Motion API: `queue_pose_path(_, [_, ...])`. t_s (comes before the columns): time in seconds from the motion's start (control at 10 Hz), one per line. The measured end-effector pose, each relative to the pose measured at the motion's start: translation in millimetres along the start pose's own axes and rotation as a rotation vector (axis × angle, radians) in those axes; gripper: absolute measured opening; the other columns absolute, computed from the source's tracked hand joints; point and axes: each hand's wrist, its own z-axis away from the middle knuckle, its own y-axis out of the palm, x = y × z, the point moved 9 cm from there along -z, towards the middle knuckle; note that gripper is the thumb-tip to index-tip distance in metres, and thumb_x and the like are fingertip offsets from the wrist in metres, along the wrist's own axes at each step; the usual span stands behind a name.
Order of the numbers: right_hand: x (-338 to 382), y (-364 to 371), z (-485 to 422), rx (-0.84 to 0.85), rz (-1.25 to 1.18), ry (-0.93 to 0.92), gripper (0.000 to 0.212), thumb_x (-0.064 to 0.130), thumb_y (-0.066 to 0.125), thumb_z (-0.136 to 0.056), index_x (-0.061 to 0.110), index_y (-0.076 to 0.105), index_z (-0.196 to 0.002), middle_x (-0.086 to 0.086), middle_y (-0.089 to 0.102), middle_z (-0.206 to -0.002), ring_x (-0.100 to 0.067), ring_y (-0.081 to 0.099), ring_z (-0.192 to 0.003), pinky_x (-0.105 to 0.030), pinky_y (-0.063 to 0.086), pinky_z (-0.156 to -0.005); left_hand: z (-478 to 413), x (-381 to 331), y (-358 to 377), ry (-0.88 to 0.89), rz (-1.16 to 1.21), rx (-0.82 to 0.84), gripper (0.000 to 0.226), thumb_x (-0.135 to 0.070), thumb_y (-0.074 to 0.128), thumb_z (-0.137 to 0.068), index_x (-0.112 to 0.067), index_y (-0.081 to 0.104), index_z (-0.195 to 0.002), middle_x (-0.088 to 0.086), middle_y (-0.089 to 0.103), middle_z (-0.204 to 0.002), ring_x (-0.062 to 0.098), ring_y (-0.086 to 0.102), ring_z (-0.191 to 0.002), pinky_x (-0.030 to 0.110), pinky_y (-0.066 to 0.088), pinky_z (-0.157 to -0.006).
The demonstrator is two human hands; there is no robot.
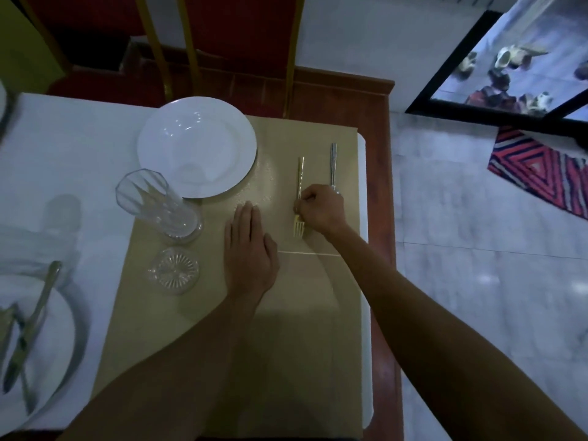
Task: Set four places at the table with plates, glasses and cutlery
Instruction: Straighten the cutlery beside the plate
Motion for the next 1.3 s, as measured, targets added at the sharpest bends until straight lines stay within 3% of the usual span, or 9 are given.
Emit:
queue_pose_path(0.2, [9.3, -7.1, -36.2, -0.057, 0.050, -0.015, 0.008, 0.011, 0.073, -0.082, 0.007, 0.074, -0.076, -0.005, 0.074, -0.076, -0.019, 0.073, -0.072, -0.039, 0.062, -0.077, -0.9, 2.5, -1.0, -0.015, -0.019, -0.023, 0.057, -0.023, 0.039, -0.096, -0.004, 0.037, -0.149, 0.010, 0.029, -0.160, 0.023, 0.021, -0.151, 0.047, 0.019, -0.122])
queue_pose_path(0.4, [10.8, -14.5, -55.7, -0.105, 0.093, -0.004, 0.015, 0.012, 0.076, -0.084, 0.000, 0.071, -0.076, -0.010, 0.071, -0.069, -0.020, 0.070, -0.065, -0.037, 0.062, -0.073, -0.9, 3.6, 0.9, -0.015, -0.017, -0.047, 0.058, -0.022, 0.042, -0.095, -0.003, 0.038, -0.149, 0.010, 0.031, -0.159, 0.023, 0.023, -0.150, 0.048, 0.021, -0.121])
queue_pose_path(0.7, [7.8, -11.9, -68.9, -0.098, 0.122, 0.034, 0.013, 0.017, 0.078, -0.082, 0.009, 0.069, -0.083, -0.005, 0.071, -0.074, -0.019, 0.071, -0.067, -0.038, 0.063, -0.068, -0.1, 3.5, 3.4, -0.023, -0.031, -0.052, 0.058, -0.024, 0.041, -0.095, -0.005, 0.037, -0.149, 0.009, 0.031, -0.159, 0.023, 0.024, -0.150, 0.047, 0.020, -0.121])
queue_pose_path(0.9, [12.2, -11.9, -65.5, -0.089, 0.193, 0.027, 0.014, 0.018, 0.072, -0.086, 0.007, 0.063, -0.084, -0.005, 0.066, -0.075, -0.021, 0.067, -0.072, -0.030, 0.054, -0.062, 0.9, 4.9, 6.5, -0.036, -0.038, -0.044, 0.058, -0.025, 0.042, -0.095, -0.006, 0.038, -0.149, 0.009, 0.031, -0.159, 0.023, 0.025, -0.149, 0.046, 0.020, -0.121])
queue_pose_path(1.0, [13.7, -12.6, -61.0, -0.079, 0.232, 0.026, 0.014, 0.020, 0.068, -0.091, 0.010, 0.059, -0.087, -0.005, 0.064, -0.081, -0.021, 0.065, -0.075, -0.033, 0.054, -0.066, 1.5, 4.5, 6.7, -0.028, -0.037, -0.051, 0.057, -0.025, 0.042, -0.095, -0.006, 0.038, -0.149, 0.009, 0.032, -0.159, 0.022, 0.025, -0.149, 0.046, 0.020, -0.121])
queue_pose_path(1.2, [15.4, -25.7, -45.7, -0.109, 0.194, 0.039, 0.030, 0.031, 0.062, -0.093, 0.012, 0.052, -0.073, -0.003, 0.058, -0.070, -0.019, 0.058, -0.064, -0.030, 0.045, -0.060, 1.9, 3.2, 7.6, -0.030, -0.024, -0.044, 0.058, -0.024, 0.042, -0.095, -0.007, 0.038, -0.149, 0.008, 0.031, -0.159, 0.022, 0.023, -0.150, 0.045, 0.018, -0.122])
queue_pose_path(1.3, [12.2, -27.3, -19.4, -0.106, 0.143, 0.047, 0.033, 0.035, 0.059, -0.091, 0.007, 0.061, -0.074, -0.005, 0.064, -0.070, -0.027, 0.067, -0.069, -0.030, 0.049, -0.060, 3.4, 2.0, 7.4, -0.013, -0.033, -0.039, 0.057, -0.024, 0.040, -0.095, -0.006, 0.039, -0.149, 0.010, 0.032, -0.158, 0.024, 0.024, -0.149, 0.046, 0.020, -0.121])
